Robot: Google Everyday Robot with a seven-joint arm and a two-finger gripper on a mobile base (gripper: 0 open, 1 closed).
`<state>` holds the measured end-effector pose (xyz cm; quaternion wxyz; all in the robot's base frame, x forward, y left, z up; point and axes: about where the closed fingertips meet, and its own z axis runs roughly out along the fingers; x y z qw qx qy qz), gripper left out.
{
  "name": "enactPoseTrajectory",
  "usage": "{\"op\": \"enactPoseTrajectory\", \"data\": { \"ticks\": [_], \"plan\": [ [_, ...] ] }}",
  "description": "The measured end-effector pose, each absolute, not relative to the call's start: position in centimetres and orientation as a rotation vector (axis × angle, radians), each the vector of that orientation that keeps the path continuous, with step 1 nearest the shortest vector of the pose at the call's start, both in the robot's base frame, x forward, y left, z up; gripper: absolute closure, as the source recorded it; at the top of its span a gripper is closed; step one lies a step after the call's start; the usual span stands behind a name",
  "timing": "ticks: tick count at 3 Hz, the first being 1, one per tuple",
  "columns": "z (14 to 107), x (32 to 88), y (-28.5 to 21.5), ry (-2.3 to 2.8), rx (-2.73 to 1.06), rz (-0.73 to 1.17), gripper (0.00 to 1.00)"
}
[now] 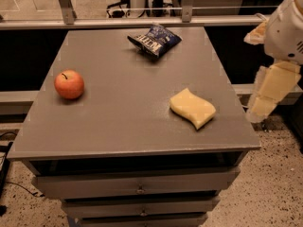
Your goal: Pick apple
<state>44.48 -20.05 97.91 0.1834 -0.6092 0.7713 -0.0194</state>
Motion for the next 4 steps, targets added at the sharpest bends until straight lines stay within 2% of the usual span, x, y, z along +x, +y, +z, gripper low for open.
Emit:
{"op": "enactPoseTrajectory", "data": {
  "ticks": [1,2,3,4],
  "plan": [
    [98.2,46.4,-15.5,2.050,-1.714,0.060,0.00],
    [98.0,49.5,-6.6,1.844,-1.722,0.293,0.00],
    [97.8,50.6,-0.6,1.722,-1.727,0.440,0.00],
    [97.8,50.6,-0.5,1.721,-1.727,0.440,0.00]
  ]
}}
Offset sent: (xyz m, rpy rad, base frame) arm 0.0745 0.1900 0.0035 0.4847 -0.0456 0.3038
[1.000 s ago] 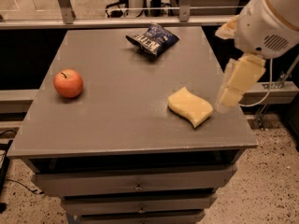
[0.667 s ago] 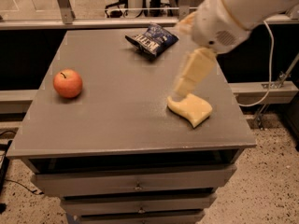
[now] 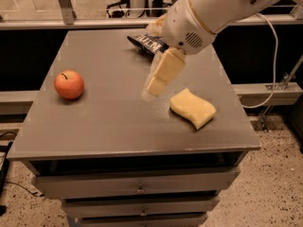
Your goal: Pick apple
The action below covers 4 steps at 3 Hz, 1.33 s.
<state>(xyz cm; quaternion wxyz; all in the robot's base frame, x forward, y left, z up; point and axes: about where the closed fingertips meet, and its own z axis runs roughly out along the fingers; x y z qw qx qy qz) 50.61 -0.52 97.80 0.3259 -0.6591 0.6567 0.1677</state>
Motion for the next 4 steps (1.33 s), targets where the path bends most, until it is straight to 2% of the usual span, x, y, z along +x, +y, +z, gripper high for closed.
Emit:
{"op": "enactPoseTrajectory", "data": {
  "ticks": [4],
  "plan": [
    [90.5,57.4,16.3,1.603,-1.501,0.840,0.00]
  ]
}}
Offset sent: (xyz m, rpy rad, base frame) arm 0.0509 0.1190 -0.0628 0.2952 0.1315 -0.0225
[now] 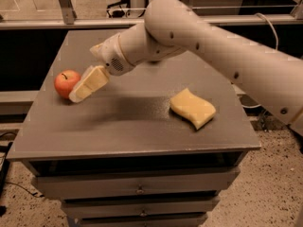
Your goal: Pick apple
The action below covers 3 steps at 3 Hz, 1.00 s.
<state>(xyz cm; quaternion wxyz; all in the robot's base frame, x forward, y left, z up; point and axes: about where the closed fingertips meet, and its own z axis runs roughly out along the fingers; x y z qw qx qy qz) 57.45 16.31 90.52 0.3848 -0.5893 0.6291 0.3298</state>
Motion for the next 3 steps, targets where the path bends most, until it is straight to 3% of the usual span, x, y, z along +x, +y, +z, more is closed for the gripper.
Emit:
{"op": "enactPoseTrajectory", "data": {
  "ticks": [3],
  "plan": [
    [87.6,59.9,22.0,1.417,-1.499,0.874,0.00]
  ]
}}
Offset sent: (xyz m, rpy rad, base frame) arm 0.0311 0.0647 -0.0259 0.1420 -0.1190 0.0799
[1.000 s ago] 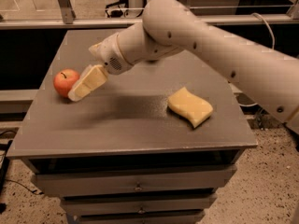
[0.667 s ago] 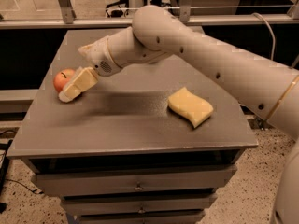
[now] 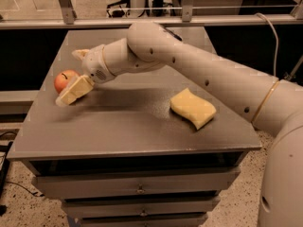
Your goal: Pick apple
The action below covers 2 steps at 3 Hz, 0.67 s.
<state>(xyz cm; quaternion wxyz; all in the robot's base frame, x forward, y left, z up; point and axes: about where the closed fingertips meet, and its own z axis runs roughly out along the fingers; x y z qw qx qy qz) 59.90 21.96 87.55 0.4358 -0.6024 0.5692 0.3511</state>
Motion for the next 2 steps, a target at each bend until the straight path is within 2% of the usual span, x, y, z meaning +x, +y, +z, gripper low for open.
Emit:
{"op": "enactPoseTrajectory", "data": {
  "ticks": [2],
  "plan": [
    [85.73,59.76,21.92,1.412,-1.482,0.887,0.49]
  ]
}}
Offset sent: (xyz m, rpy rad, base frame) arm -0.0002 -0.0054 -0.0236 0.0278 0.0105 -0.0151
